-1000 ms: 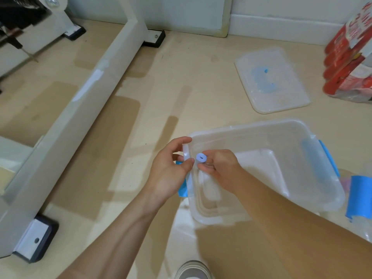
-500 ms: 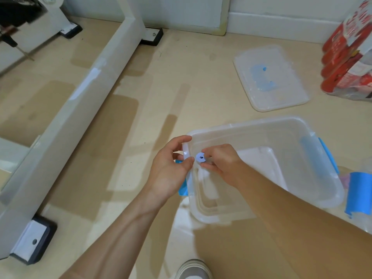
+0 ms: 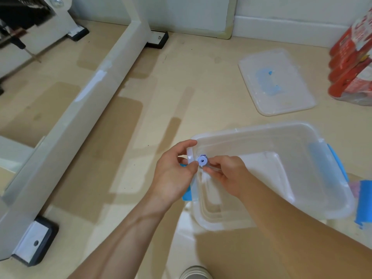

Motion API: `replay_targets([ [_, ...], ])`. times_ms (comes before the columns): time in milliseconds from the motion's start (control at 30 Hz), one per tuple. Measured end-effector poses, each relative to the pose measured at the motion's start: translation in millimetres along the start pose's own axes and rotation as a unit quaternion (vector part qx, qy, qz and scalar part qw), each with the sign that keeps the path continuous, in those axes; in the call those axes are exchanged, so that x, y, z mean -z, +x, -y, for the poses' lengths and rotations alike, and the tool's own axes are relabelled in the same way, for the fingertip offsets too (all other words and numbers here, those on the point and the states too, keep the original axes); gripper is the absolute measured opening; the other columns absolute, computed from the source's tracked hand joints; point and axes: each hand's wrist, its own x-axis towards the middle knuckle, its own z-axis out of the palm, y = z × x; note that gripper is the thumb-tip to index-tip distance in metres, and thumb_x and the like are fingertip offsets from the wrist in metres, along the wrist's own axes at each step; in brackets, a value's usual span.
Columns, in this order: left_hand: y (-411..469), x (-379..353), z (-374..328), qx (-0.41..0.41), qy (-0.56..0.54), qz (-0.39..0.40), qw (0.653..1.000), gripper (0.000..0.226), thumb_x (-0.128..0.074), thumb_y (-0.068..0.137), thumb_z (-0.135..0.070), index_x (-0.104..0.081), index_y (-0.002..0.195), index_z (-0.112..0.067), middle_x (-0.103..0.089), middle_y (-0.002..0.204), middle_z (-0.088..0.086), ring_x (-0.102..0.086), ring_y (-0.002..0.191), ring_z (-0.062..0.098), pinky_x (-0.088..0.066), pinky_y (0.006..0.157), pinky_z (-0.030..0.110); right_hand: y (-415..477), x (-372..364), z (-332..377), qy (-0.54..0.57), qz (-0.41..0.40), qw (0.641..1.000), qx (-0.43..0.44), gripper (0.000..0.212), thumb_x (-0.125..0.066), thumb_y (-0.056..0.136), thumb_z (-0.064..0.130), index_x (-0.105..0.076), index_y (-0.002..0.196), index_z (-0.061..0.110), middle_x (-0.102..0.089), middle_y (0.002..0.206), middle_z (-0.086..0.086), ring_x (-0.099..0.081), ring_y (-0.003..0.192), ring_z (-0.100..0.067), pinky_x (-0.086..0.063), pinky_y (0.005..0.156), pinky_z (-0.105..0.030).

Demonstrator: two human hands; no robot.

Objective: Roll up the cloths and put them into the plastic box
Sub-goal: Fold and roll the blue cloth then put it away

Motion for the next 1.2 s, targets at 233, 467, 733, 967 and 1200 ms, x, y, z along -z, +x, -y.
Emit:
replay_targets([
  [233,0,1,-1,-0.021,0.047,0.009,0.999,0.041,-0.060,0.084,-0.009,-0.060,0.113,-0.038,-0.062,0.095,-0.018,-0.054,0.072,-0.008,-0.049,0.068,0.011,0,-1,14,-0.188,-0.017,0.982,0.029,0.008,-0.054,0.077,-0.003,-0.059,0.072,0.002,-0.057,0.076,-0.015,-0.057,0.066,-0.028,-0.053,0.078,-0.038],
  [467,-2,4,-5,-0.051,0.096,-0.002,0.994,0.040,-0.058,0.087,-0.019,-0.055,0.118,-0.043,-0.058,0.106,-0.020,-0.056,0.084,-0.003,-0.041,0.067,0.008,-8,6,23,-0.237,-0.029,0.970,0.048,0.005,-0.053,0.084,0.004,-0.056,0.080,0.003,-0.053,0.081,-0.013,-0.061,0.060,-0.023,-0.055,0.089,-0.045],
  [733,1,21,-30,-0.132,0.169,-0.083,0.973,0.037,-0.054,0.088,-0.016,-0.056,0.117,-0.038,-0.052,0.118,-0.015,-0.052,0.091,-0.009,-0.038,0.067,0.000,-65,23,79,-0.509,0.089,0.856,0.000,0.024,-0.054,0.091,0.015,-0.061,0.101,-0.006,-0.069,0.090,-0.020,-0.069,0.072,-0.029,-0.060,0.071,-0.033],
  [967,65,12,-154,-0.110,0.206,0.057,0.971,0.023,-0.052,0.089,-0.013,-0.070,0.092,-0.027,-0.070,0.098,-0.006,-0.063,0.082,0.014,-0.051,0.073,0.028,-96,95,240,-0.498,0.028,0.861,0.101,0.022,-0.052,0.094,0.020,-0.067,0.101,0.006,-0.076,0.089,-0.012,-0.071,0.065,-0.016,-0.045,0.045,-0.017],
  [1200,168,-112,-182,-0.132,0.454,0.195,0.859,0.027,-0.049,0.088,-0.012,-0.069,0.105,-0.013,-0.070,0.102,0.004,-0.063,0.098,0.022,-0.047,0.081,0.028,15,184,258,-0.273,-0.134,0.937,0.169,0.027,-0.056,0.091,0.015,-0.058,0.118,0.015,-0.053,0.123,-0.008,-0.053,0.102,-0.023,-0.055,0.078,-0.037],
])
